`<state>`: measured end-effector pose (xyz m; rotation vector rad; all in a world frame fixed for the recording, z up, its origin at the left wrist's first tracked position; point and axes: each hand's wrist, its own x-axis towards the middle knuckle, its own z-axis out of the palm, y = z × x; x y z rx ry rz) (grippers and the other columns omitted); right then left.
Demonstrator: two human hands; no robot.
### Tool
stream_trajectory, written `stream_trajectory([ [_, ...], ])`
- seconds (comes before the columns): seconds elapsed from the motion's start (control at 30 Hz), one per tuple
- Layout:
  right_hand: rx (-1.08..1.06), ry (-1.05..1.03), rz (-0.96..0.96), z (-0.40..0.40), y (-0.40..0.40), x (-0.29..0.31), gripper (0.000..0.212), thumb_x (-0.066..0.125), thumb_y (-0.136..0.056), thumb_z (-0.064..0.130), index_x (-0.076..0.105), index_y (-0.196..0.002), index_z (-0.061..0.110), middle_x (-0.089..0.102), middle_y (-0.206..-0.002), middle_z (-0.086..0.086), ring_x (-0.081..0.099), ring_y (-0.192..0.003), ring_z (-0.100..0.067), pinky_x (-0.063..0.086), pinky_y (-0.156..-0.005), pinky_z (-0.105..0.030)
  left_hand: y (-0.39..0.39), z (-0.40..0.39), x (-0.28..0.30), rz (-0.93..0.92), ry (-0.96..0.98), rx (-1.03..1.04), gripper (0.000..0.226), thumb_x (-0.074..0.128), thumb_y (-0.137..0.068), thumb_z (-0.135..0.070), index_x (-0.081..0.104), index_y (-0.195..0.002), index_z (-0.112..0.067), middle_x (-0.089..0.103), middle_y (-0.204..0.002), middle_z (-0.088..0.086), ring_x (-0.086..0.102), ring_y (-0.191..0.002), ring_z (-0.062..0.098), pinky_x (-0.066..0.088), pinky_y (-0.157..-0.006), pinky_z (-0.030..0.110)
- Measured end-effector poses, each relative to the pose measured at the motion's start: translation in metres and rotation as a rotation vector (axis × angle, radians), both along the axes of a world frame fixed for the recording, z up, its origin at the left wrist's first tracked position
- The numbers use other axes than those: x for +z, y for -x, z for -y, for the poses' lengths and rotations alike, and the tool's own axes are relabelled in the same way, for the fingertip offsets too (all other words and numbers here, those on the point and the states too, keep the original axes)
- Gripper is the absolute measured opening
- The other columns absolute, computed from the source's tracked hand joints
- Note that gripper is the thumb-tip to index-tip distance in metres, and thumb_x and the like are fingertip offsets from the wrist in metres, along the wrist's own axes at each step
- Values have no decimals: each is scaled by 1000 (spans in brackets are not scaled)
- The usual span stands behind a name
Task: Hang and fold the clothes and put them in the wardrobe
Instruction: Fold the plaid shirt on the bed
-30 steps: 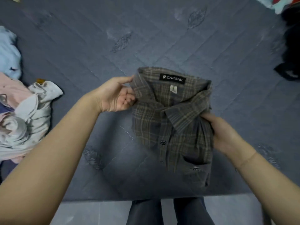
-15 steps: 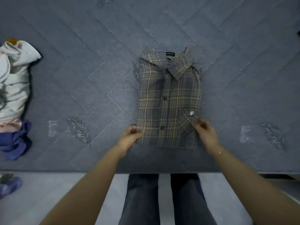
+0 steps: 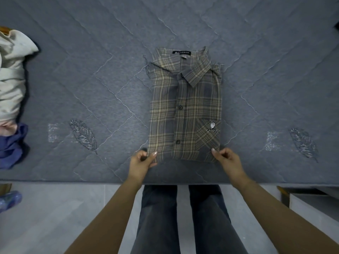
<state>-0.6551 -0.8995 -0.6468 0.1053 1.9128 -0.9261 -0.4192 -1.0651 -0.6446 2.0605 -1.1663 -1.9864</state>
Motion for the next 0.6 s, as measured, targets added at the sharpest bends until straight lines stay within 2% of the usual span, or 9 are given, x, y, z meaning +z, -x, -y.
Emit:
stream_trajectory([
  [0.03,-6,-4,2,-1,-1,-1,25,69,-89,17,53,-71,10,52,-70,-4,46,-67,-11,41,-58,-11,-2,-1,-1,15,-8,-6,28,66,-90,-10,49,-67,-10,59,-77,9,62,-72,13,54,-69,16],
  [0.1,-29,7,7,3,2,-2,14,69,-89,17,61,-80,9,61,-77,-2,55,-72,-10,45,-65,-10,-1,7,-2,30,-13,-72,26,65,-92,-17,55,-68,-13,59,-73,3,57,-74,14,49,-78,25],
  [0.17,-100,51,-5,15,11,-2,8,69,-89,15,65,-93,10,66,-87,0,62,-76,-3,47,-68,-8,8,23,-1,4,-20,-92,21,63,-93,-25,61,-74,-16,63,-80,0,57,-83,15,45,-88,30],
  [0.2,-143,83,-24,24,18,-2,9,68,-90,15,66,-97,10,67,-89,2,63,-75,1,47,-69,-8,16,34,-1,-21,-27,-68,17,62,-94,-28,66,-84,-15,67,-89,1,60,-92,16,45,-93,29],
  [0.3,-196,135,-110,63,46,-3,14,66,-91,18,68,-101,7,66,-88,4,61,-73,5,46,-73,-10,50,73,-2,-119,-85,-3,41,54,-97,-39,65,-118,-6,69,-117,8,63,-112,21,46,-103,37],
  [0.37,-194,157,-119,92,66,-5,9,64,-93,20,68,-90,12,66,-80,5,60,-65,6,47,-68,-12,79,100,-4,-191,-112,26,46,44,-101,-43,62,-123,-6,68,-121,10,65,-110,23,49,-97,39],
  [0.47,-164,175,-66,134,90,-10,19,64,-93,30,62,-79,17,65,-77,4,60,-67,-5,54,-69,-22,116,132,-10,-252,-207,124,54,31,-103,-49,59,-125,-8,65,-125,13,65,-106,22,54,-82,38],
  [0.53,-111,164,-78,152,99,-13,27,64,-92,36,56,-73,19,62,-77,2,57,-70,-10,53,-70,-27,131,146,-15,-266,-277,166,58,27,-101,-54,59,-125,-11,63,-126,13,64,-105,25,53,-78,41],
  [0.6,-95,181,-129,160,104,-17,36,63,-94,35,48,-66,18,52,-69,1,49,-64,-9,47,-62,-26,138,154,-19,-277,-348,181,60,29,-99,-57,59,-125,-12,64,-124,13,63,-105,28,53,-77,45],
])
